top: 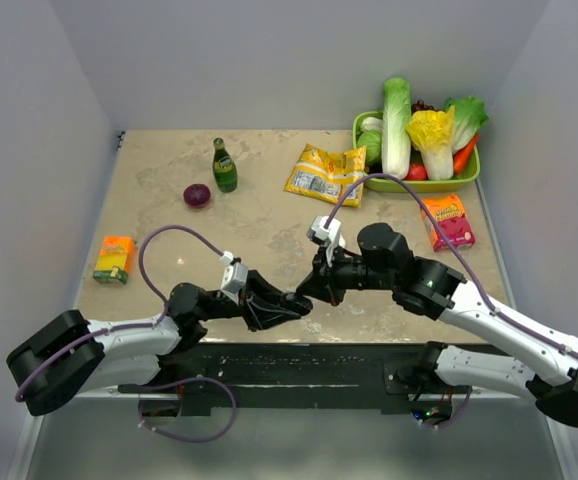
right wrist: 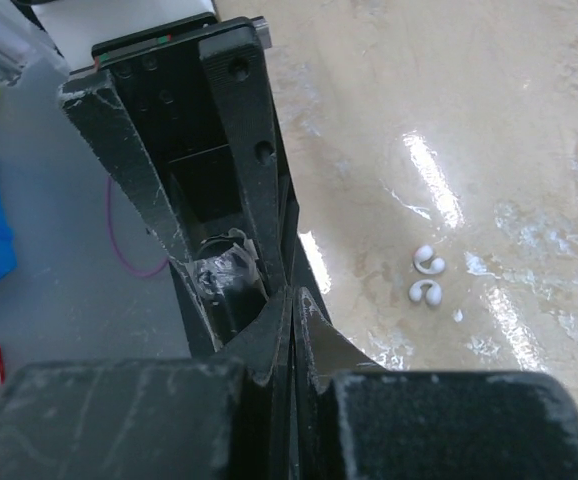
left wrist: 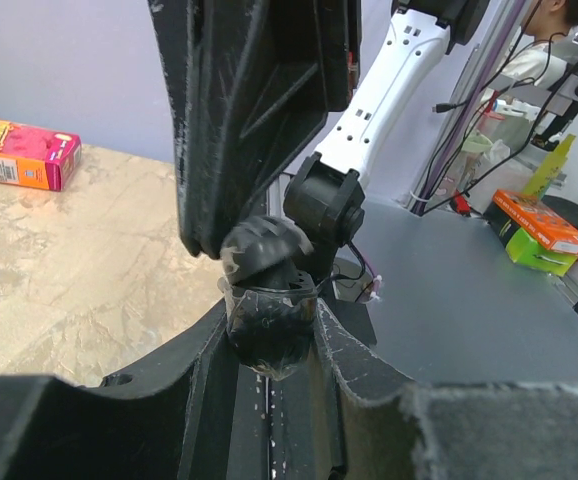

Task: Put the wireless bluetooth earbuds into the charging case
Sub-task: Close the charging case.

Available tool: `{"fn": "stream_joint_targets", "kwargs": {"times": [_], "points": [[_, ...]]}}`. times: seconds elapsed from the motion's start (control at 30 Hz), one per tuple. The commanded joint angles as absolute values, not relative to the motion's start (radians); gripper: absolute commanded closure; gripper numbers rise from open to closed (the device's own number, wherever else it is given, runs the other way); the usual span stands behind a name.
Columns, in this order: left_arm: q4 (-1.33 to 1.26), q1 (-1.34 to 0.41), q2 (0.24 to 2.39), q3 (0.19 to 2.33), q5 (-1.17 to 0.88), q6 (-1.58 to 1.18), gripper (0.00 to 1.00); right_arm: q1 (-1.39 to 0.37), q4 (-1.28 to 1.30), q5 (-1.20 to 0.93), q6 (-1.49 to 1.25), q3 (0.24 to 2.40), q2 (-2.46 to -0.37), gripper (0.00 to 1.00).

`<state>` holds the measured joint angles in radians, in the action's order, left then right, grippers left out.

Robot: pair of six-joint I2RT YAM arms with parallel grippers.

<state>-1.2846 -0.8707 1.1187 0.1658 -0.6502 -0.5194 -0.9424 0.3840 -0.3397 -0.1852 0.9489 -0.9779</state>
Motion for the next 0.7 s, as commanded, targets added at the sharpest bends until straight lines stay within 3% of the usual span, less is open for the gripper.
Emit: {"fn": "stream_joint_targets", "kwargs": {"times": [0.0, 0.17, 0.2, 0.27, 0.3, 0.43, 0.57, 0.67], "points": [[-1.861, -0.868, 1.123, 0.176, -0.643, -0.494, 1.0, -0.945, 0.373, -0.448, -0.152, 0.983, -0.974, 1.0], [-1.861, -0.868, 1.132, 0.175, -0.632, -0.492, 1.0, -0.945, 0.371, -0.356, -0.163, 0.971, -0.938, 1.0], [-1.861, -0.868, 1.137, 0.172, -0.626, -0.492, 1.0, -0.945, 0.367, -0.227, -0.196, 0.968, -0.919, 1.0], [-1.809, -0.868, 1.135, 0.17, -0.573, -0.489, 1.0, -0.945, 0.336, -0.042, -0.242, 0.928, -0.838, 0.85], [-1.765, -0.868, 1.128, 0.172, -0.539, -0.483, 1.0, -0.945, 0.319, 0.053, -0.285, 0.904, -0.804, 0.82], [-1.309, -0.868, 1.126, 0.271, -0.29, -0.492, 1.0, -0.945, 0.216, 0.291, -0.316, 0.779, -0.71, 0.72], [-0.991, -0.842, 1.215, 0.425, -0.024, -0.538, 1.0, -0.946, 0.227, 0.276, -0.318, 0.742, -0.773, 0.64], [-0.882, -0.784, 1.322, 0.504, 0.035, -0.575, 1.0, -0.945, 0.242, 0.27, -0.328, 0.744, -0.821, 0.62]]}}
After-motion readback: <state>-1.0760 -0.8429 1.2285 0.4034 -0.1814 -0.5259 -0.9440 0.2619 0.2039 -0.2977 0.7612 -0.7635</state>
